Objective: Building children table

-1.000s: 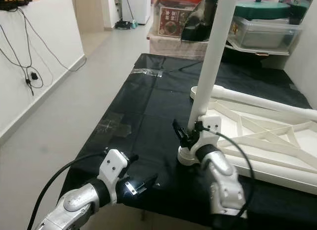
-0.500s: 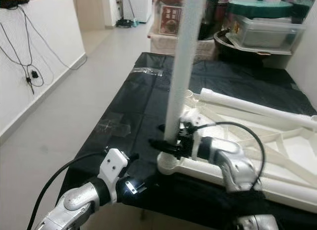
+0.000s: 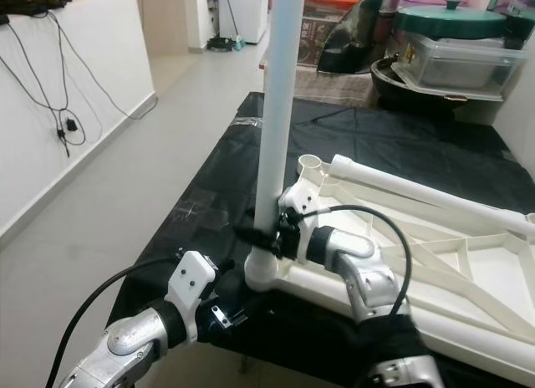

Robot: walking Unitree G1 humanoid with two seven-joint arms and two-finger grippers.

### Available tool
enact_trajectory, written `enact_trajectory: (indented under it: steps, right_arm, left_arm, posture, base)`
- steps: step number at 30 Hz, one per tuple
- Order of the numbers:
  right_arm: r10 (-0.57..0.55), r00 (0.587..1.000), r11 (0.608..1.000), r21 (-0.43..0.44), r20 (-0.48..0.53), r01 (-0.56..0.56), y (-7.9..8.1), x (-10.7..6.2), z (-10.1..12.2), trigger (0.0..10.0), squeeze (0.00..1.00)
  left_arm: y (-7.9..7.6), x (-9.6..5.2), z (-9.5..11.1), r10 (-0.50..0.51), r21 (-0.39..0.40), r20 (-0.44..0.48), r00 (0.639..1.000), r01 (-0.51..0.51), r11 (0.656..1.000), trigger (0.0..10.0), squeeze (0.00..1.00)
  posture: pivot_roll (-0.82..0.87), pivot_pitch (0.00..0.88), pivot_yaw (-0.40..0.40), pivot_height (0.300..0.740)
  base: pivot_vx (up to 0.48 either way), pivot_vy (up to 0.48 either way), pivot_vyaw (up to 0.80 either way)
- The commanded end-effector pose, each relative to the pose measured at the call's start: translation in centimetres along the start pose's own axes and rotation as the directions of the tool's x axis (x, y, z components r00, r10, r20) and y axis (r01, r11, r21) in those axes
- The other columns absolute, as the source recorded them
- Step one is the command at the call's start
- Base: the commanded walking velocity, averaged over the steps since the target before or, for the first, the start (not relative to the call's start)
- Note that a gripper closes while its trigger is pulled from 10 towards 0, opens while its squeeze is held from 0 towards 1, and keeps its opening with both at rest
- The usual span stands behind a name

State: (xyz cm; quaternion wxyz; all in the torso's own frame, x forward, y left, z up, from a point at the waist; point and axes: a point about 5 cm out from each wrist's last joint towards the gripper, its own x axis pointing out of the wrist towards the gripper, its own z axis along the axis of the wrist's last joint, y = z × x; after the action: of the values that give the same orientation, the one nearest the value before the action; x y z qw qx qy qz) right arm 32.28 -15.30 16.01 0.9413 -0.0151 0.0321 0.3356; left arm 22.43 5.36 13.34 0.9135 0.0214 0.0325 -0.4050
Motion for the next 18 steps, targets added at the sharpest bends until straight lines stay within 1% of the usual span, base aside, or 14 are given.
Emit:
enact_trajectory:
  steps: [1, 4, 5, 8, 9, 11, 12, 14, 15, 16, 17, 18]
  right_arm:
    - [-0.263, 0.965, 0.965, 0.005, -0.017, 0.263, -2.2, -1.3, -0.4, 0.0, 0.00]
    - [-0.263, 0.965, 0.965, 0.005, -0.017, 0.263, -2.2, -1.3, -0.4, 0.0, 0.00]
    - [-0.547, 0.837, 0.837, 0.031, -0.003, 0.547, -2.6, -2.5, -0.6, 0.0, 0.00]
    - [-0.547, 0.837, 0.837, 0.031, -0.003, 0.547, -2.6, -2.5, -0.6, 0.0, 0.00]
    - [-0.728, 0.686, 0.684, 0.058, -0.005, 0.727, -2.1, -3.7, -0.9, 0.0, 0.00]
    - [-0.728, 0.686, 0.684, 0.058, -0.005, 0.727, -2.1, -3.7, -0.9, 0.0, 0.00]
    - [-0.843, 0.538, 0.532, 0.109, -0.029, 0.840, -0.8, -4.4, -1.5, 0.0, 0.00]
    - [-0.843, 0.538, 0.532, 0.109, -0.029, 0.840, -0.8, -4.4, -1.5, 0.0, 0.00]
    - [-0.890, 0.452, 0.439, 0.155, -0.059, 0.885, 0.5, -4.5, -1.9, 0.0, 0.00]
    - [-0.900, 0.431, 0.415, 0.175, -0.063, 0.893, 1.4, -4.1, -1.9, 3.8, 0.00]
    - [-0.900, 0.431, 0.415, 0.175, -0.063, 0.893, 1.4, -4.1, -1.9, 3.8, 0.00]
    - [-0.895, 0.442, 0.423, 0.199, -0.061, 0.884, 1.9, -3.6, -1.9, 10.0, 0.00]
  left_arm:
    - [0.0, -0.2, -0.5, 0.000, 0.007, -0.021, 1.000, 0.000, 1.000, 10.0, 0.00]
    - [0.0, -0.2, -0.5, 0.000, 0.007, -0.021, 1.000, 0.000, 1.000, 10.0, 0.00]
    - [0.0, -0.2, -0.5, -0.001, 0.006, -0.021, 1.000, 0.001, 1.000, 10.0, 0.00]
    - [0.0, -0.2, -0.5, -0.001, 0.006, -0.021, 1.000, 0.001, 1.000, 10.0, 0.00]
    - [0.0, -0.2, -0.5, -0.001, 0.006, -0.021, 1.000, 0.001, 1.000, 10.0, 0.00]
    - [0.0, -0.2, -0.5, -0.001, 0.006, -0.021, 1.000, 0.001, 1.000, 10.0, 0.00]
    - [0.0, -0.2, -0.5, 0.000, 0.006, -0.021, 1.000, 0.000, 1.000, 10.0, 0.00]
    - [0.0, -0.2, -0.5, 0.000, 0.006, -0.021, 1.000, 0.000, 1.000, 10.0, 0.00]
    - [0.0, -0.2, -0.5, 0.000, 0.007, -0.021, 1.000, 0.000, 1.000, 10.0, 0.00]
    - [0.0, -0.2, -0.5, 0.001, 0.008, -0.021, 1.000, -0.001, 1.000, 10.0, 0.00]
    - [0.0, -0.2, -0.5, 0.001, 0.008, -0.021, 1.000, -0.001, 1.000, 10.0, 0.00]
    - [0.0, -0.3, -0.6, 0.002, 0.007, -0.021, 1.000, -0.002, 1.000, 10.0, 0.00]
  posture:
    - [0.15, 0.000, -0.067, 0.740]
    - [0.15, 0.000, -0.067, 0.740]
    - [0.14, 0.000, -0.061, 0.740]
    - [0.14, 0.000, -0.061, 0.740]
    - [0.14, 0.000, -0.061, 0.740]
    - [0.14, 0.000, -0.061, 0.740]
    - [0.15, 0.000, -0.065, 0.740]
    - [0.15, 0.000, -0.065, 0.740]
    - [0.15, 0.000, -0.070, 0.740]
    - [0.15, 0.000, -0.069, 0.740]
    - [0.15, 0.000, -0.069, 0.740]
    - [0.15, 0.000, -0.071, 0.740]
  base:
    - [0.000, 0.000, 0.00]
    - [0.000, 0.000, 0.00]
    - [0.000, 0.000, 0.00]
    - [0.000, 0.000, 0.00]
    - [0.000, 0.000, 0.00]
    - [0.000, 0.000, 0.00]
    - [0.000, 0.000, 0.00]
    - [0.000, 0.000, 0.00]
    - [0.000, 0.000, 0.00]
    - [0.000, 0.000, 0.00]
    - [0.000, 0.000, 0.00]
    - [0.000, 0.000, 0.00]
